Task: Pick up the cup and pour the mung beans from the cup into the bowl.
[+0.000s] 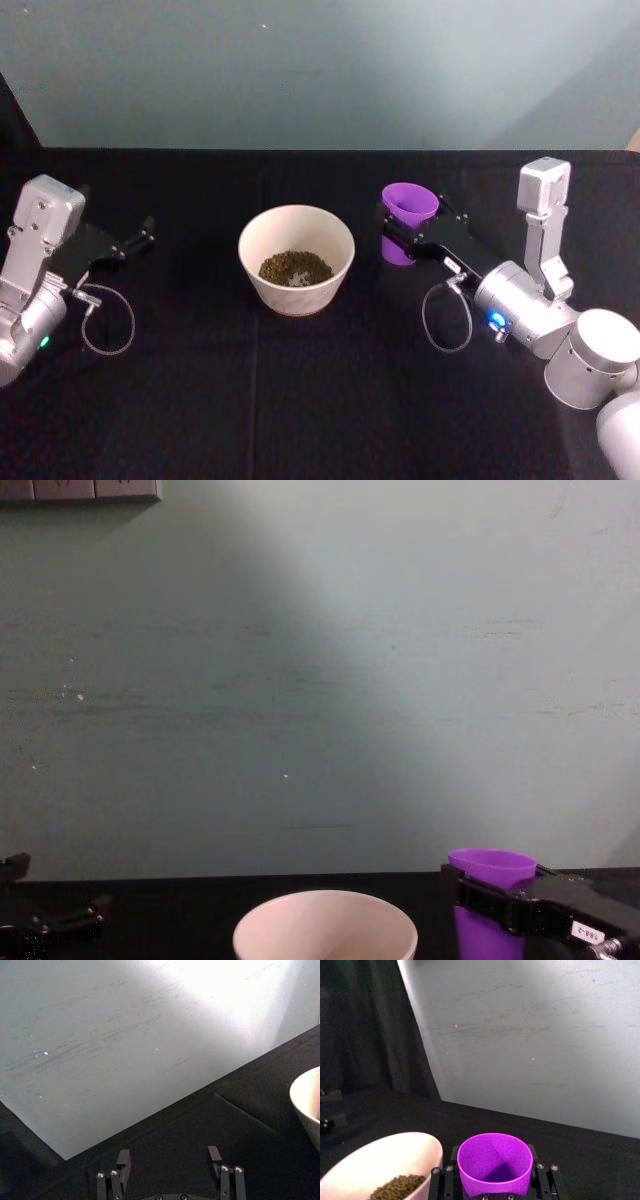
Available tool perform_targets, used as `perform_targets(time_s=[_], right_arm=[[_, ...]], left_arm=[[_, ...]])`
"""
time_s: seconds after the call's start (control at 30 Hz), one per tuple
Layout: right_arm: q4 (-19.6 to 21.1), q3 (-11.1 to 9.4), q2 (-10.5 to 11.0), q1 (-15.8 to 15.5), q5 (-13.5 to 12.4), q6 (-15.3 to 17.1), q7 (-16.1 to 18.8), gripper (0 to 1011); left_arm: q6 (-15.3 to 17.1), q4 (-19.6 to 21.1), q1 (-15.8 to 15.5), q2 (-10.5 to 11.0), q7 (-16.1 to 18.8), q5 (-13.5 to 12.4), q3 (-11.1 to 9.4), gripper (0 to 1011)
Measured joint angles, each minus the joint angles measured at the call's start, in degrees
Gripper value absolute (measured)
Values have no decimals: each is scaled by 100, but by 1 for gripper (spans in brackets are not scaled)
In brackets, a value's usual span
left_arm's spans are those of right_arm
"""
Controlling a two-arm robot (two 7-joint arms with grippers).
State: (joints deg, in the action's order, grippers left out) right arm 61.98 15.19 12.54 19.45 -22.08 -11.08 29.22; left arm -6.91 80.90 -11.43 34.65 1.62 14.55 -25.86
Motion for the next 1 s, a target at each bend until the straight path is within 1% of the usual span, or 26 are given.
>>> perform_targets(time_s=[0.1,0.23,0.37,0.63,0.77,0.97,1.0], right_arm=[[-168,47,39,50,50,-224,29,754],[-272,90,93,82,106,-415,83,754],[-320,142,138,99,171,-490,111,754],[-412,190,158,150,204,-582,166,755],[-439,192,156,179,190,-590,187,841],[-440,197,153,187,169,-577,189,1002],[-439,196,151,187,164,-573,189,1002]], left_arm=[[0,0,0,0,0,0,0,1000],[0,0,0,0,0,0,0,1000],[0,0,0,0,0,0,0,1000],[0,0,0,0,0,0,0,1000],[0,0,0,0,0,0,0,1000],[0,0,0,0,0,0,0,1000],[0,0,0,-1,0,0,0,1000]])
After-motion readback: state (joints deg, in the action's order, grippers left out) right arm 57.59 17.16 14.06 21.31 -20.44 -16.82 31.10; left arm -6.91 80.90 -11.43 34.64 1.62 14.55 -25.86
